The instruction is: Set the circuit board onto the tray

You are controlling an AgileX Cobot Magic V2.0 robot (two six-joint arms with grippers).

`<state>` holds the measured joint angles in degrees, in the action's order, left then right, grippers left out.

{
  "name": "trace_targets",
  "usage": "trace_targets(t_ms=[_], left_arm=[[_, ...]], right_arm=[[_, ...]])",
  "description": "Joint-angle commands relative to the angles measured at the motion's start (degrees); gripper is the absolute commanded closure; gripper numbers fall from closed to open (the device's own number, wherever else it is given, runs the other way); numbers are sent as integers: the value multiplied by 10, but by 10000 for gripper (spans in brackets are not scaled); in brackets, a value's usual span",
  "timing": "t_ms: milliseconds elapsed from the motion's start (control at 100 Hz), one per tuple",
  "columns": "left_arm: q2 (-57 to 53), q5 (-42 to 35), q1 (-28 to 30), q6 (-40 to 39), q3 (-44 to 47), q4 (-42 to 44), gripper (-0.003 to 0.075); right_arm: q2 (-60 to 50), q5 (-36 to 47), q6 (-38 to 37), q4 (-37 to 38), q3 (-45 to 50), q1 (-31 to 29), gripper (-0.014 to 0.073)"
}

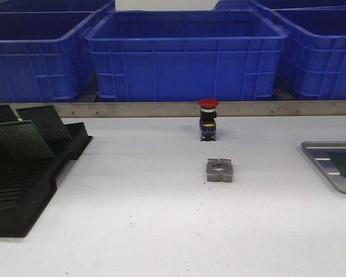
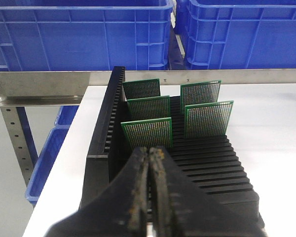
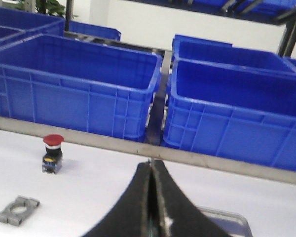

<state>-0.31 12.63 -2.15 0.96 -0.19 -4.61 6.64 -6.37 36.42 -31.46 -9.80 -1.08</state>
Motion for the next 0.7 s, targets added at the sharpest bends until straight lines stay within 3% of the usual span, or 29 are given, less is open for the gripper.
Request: trace_targets(t_ms=[0,120,220,250,320,690], left_arm=[[-18,-40,2,-4,17,-6,737],[-18,-40,2,-4,17,-6,737],[-18,-40,2,-4,17,-6,737],[-18,-40,2,-4,17,-6,737],[-18,-40,2,-4,17,-6,737],[-18,-40,2,-4,17,-6,737]], right_arm=[[3,53,-151,151,17,0,661],[-32,99,-344,311,71,-3,661],[-67,130,-436,377,118,-8,661],[-78,82,-443,392,114,-9,661],[-84,60,-445,397,115,-10,661],[-84,44,-439,397,116,-11,661]])
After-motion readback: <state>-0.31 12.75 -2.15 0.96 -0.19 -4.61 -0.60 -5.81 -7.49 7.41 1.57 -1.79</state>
